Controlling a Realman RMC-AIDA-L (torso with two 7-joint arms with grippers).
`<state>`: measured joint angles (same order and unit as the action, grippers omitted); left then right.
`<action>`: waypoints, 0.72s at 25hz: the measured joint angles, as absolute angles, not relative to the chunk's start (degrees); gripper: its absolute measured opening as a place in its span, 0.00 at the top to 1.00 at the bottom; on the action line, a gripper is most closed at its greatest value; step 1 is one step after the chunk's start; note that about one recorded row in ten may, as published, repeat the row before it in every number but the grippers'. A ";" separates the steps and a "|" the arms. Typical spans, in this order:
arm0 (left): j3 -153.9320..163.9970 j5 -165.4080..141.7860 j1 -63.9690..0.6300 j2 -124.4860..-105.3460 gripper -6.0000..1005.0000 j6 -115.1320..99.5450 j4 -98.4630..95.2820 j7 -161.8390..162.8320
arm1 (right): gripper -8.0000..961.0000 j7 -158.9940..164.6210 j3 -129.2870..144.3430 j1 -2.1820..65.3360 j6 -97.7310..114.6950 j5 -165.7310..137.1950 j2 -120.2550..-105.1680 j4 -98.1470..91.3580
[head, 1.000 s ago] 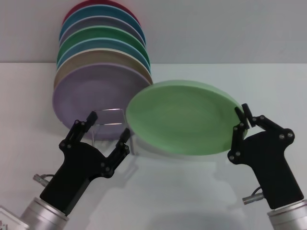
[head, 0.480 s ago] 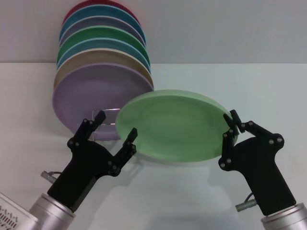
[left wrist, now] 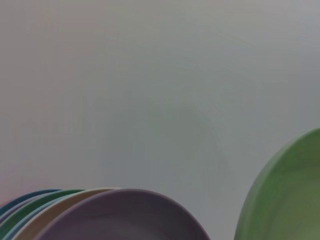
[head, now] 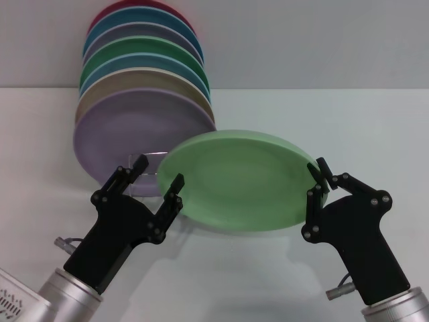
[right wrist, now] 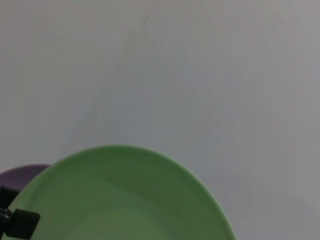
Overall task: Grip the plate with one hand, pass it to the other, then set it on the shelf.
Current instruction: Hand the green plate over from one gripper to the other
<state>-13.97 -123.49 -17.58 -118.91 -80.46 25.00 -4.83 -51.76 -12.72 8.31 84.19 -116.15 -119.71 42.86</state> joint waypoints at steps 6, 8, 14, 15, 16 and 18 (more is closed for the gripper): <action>-13.97 -123.50 -17.58 -118.96 0.37 -80.41 24.85 -4.88 | 0.97 -51.74 -12.19 8.31 84.18 -116.15 -119.71 43.01; -13.98 -123.49 -17.60 -118.97 0.45 -80.41 24.82 -4.87 | 0.97 -51.73 -12.12 8.34 84.19 -116.15 -119.71 42.98; -13.97 -123.47 -17.66 -119.00 0.71 -80.41 24.79 -4.85 | 0.97 -51.70 -12.12 8.43 84.19 -116.15 -119.71 43.03; -13.97 -123.45 -17.67 -119.00 0.75 -80.41 24.78 -4.84 | 0.97 -51.69 -12.12 8.44 84.18 -116.16 -119.71 43.03; -13.97 -123.41 -17.67 -119.00 0.75 -80.41 24.72 -4.79 | 0.97 -51.65 -12.12 8.44 84.02 -116.17 -119.71 43.05; -13.97 -123.45 -17.70 -119.00 0.75 -80.42 24.69 -4.78 | 0.97 -51.64 -12.12 8.44 83.91 -116.17 -119.71 43.06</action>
